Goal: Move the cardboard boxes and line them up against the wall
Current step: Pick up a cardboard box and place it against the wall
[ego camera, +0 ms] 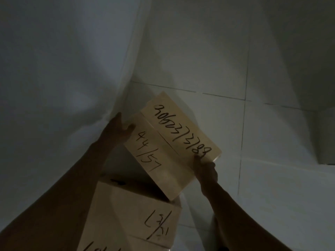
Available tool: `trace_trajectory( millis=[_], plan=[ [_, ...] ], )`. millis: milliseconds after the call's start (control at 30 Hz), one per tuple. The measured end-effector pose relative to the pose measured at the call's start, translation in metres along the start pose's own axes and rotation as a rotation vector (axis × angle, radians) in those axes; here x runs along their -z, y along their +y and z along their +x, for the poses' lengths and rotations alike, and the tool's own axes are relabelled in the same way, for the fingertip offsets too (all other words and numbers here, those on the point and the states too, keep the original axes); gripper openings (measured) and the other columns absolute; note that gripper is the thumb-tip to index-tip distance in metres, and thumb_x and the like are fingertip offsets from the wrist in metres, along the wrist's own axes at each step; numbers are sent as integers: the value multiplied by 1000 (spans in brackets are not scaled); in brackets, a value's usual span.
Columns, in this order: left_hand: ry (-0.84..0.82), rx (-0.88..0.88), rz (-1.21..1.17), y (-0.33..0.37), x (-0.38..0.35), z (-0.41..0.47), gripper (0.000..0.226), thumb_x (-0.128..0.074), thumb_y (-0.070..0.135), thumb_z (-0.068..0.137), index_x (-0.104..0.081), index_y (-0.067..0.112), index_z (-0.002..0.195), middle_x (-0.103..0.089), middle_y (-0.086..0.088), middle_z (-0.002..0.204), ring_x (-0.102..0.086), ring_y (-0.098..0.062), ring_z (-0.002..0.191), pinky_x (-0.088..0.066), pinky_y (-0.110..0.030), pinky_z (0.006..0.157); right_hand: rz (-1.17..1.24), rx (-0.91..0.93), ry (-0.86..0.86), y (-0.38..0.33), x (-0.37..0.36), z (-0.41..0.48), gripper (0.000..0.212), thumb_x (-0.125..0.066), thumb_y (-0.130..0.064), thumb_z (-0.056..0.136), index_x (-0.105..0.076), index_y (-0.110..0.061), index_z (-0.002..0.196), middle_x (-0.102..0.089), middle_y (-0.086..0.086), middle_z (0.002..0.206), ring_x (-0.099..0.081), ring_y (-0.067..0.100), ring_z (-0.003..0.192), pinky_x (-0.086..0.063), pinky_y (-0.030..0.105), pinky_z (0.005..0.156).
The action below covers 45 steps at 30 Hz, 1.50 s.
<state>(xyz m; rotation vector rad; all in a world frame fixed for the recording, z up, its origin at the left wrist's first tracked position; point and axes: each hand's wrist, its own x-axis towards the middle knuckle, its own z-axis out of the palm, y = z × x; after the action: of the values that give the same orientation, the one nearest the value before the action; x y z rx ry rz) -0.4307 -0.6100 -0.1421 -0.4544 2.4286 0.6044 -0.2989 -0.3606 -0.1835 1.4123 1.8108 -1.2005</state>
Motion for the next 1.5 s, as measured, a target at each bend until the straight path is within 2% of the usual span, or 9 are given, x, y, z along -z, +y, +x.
trace_trajectory(
  millis=[200,333,433,533,700,867,967,1100,1500],
  plan=[
    [-9,-19,71,-8,-35,30,110,-53,88,56,-26,25,143,-54,-15,135,-56,-41,119,-51,-53,95,90,267,62,-19,11,23,68,-55,-50,95,-32,-17,150,-57,20,137,-58,44,121,-52,59,98],
    [-52,107,-217,-5,-51,15,118,-76,77,45,-40,10,136,-55,-11,135,-56,-35,119,-52,-47,94,130,304,63,-45,36,41,70,-67,-44,90,-39,-19,150,-59,12,136,-59,36,122,-53,52,98],
    [-108,146,-409,3,-64,3,115,-89,52,53,-31,5,140,-49,-5,131,-52,-26,121,-47,-39,99,87,293,-26,-46,47,50,84,-73,-64,72,-49,-24,143,-64,6,132,-61,33,118,-52,54,100],
    [-110,149,-388,-1,-76,1,125,-83,73,26,-46,18,132,-59,-5,133,-57,-28,120,-52,-48,97,108,248,-100,-42,57,57,90,-73,-74,56,-61,-26,131,-69,4,122,-64,33,112,-52,57,100],
    [26,215,-404,14,-44,-52,99,-88,57,50,-48,16,131,-58,-8,132,-55,-32,122,-50,-47,98,128,258,-178,-63,83,10,67,-76,-52,80,-56,-22,136,-65,5,127,-62,32,115,-52,56,99],
    [107,292,-593,38,36,-158,91,-87,55,55,-51,16,129,-62,-5,127,-58,-30,120,-53,-45,94,-48,390,-230,-116,127,-69,92,-75,-75,56,-59,-28,133,-71,1,123,-69,29,110,-58,54,92],
    [147,297,-746,45,96,-259,70,-82,45,70,-53,13,124,-63,-3,107,-64,-28,103,-57,-45,82,-213,480,-269,-145,158,-157,88,-72,-76,62,-58,-28,135,-70,1,125,-68,29,113,-57,53,95],
    [189,459,-827,42,147,-394,85,-76,57,67,-46,13,133,-64,-11,123,-63,-33,107,-54,-52,91,-458,555,-318,-161,204,-292,77,-75,-59,76,-53,-22,140,-66,5,129,-65,31,114,-55,49,98],
    [421,666,-1121,-47,142,-728,81,-69,67,62,-56,14,122,-70,-9,114,-67,-30,100,-56,-49,90,-835,881,-505,-42,255,-559,70,-79,-53,75,-61,-19,134,-66,8,132,-64,34,118,-52,51,101]
  ],
)
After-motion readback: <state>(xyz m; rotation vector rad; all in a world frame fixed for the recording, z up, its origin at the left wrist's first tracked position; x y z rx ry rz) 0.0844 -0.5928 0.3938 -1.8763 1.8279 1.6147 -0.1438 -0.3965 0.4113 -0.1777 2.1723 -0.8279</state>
